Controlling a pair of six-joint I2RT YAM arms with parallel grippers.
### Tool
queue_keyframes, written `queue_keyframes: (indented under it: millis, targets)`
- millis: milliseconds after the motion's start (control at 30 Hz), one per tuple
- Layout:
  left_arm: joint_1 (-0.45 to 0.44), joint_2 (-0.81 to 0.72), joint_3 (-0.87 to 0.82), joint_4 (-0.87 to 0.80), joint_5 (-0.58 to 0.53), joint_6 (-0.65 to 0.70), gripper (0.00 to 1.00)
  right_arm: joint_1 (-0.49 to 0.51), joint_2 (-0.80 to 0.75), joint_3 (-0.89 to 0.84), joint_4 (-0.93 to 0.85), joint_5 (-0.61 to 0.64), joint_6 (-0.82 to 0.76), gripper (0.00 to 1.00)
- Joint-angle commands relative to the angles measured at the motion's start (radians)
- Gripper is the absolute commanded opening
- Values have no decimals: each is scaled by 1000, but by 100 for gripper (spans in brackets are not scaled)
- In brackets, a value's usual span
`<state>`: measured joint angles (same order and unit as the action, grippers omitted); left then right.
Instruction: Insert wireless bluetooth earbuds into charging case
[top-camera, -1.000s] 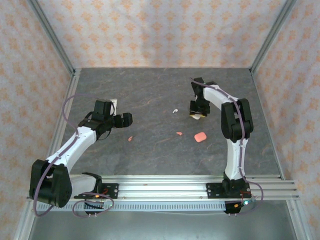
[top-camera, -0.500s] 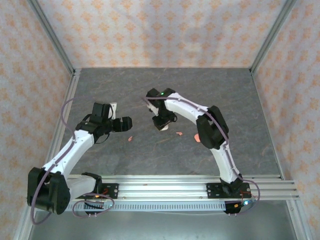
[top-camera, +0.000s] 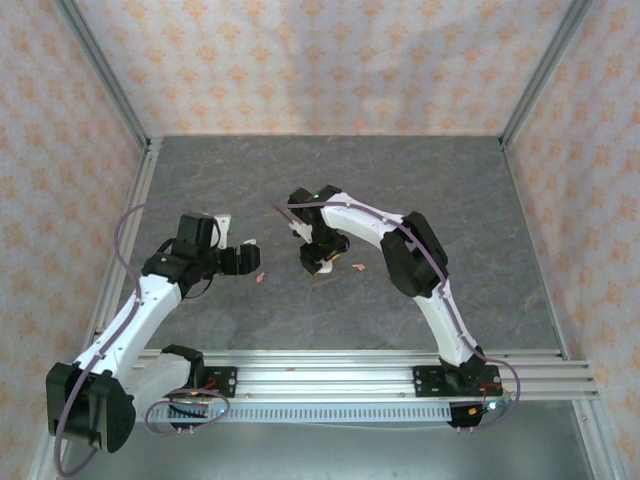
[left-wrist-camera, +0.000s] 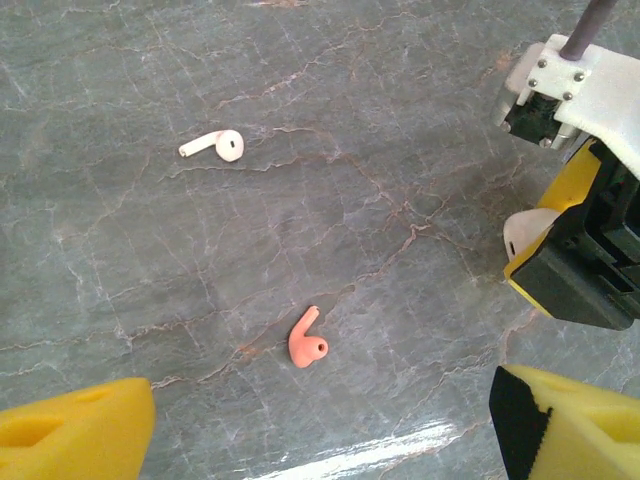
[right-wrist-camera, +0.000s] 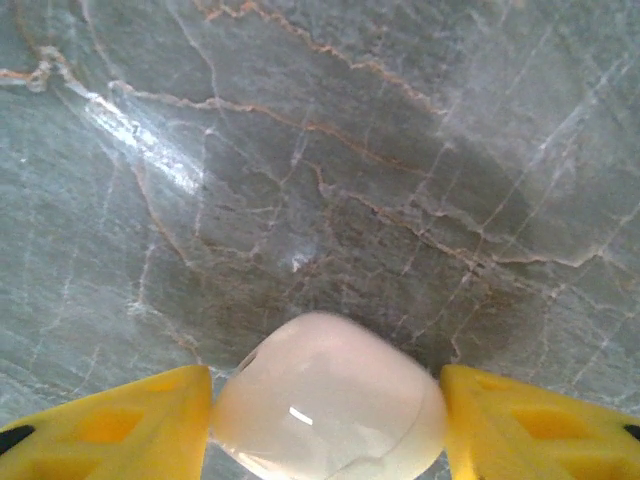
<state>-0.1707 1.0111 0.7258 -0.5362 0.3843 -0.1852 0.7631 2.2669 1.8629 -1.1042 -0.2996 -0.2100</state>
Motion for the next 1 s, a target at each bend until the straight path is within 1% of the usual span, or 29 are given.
queue_keyframes:
  millis: [0, 133, 233, 300, 400, 533, 633, 800, 967]
  targets:
    - [-9, -34, 42, -35, 35, 101, 88, -4, -111, -40, 21, -38, 21, 63]
    - [-20, -56, 75, -27, 122, 228, 88, -37, -217, -115, 75, -75, 62, 64]
    - [-79, -58, 98, -40, 160, 405, 89, -79, -330, -218, 132, -75, 130, 64]
    - [-149, -45, 115, -55, 142, 534, 92, -112, -418, -312, 184, -70, 193, 64]
    - [-265, 23, 157, -75, 64, 695, 94, -155, -558, -486, 294, -92, 296, 64]
    - [-396, 247, 283, -163, -52, 861, 94, -207, -703, -692, 413, -114, 448, 64]
    - [-451, 428, 386, -227, -103, 962, 92, -226, -773, -787, 449, -102, 527, 64]
    - [-470, 617, 490, -200, -89, 1043, 93, -246, -878, -894, 465, -60, 598, 65]
    - [-470, 791, 632, -251, -92, 1104, 93, -267, -974, -979, 472, -24, 632, 65]
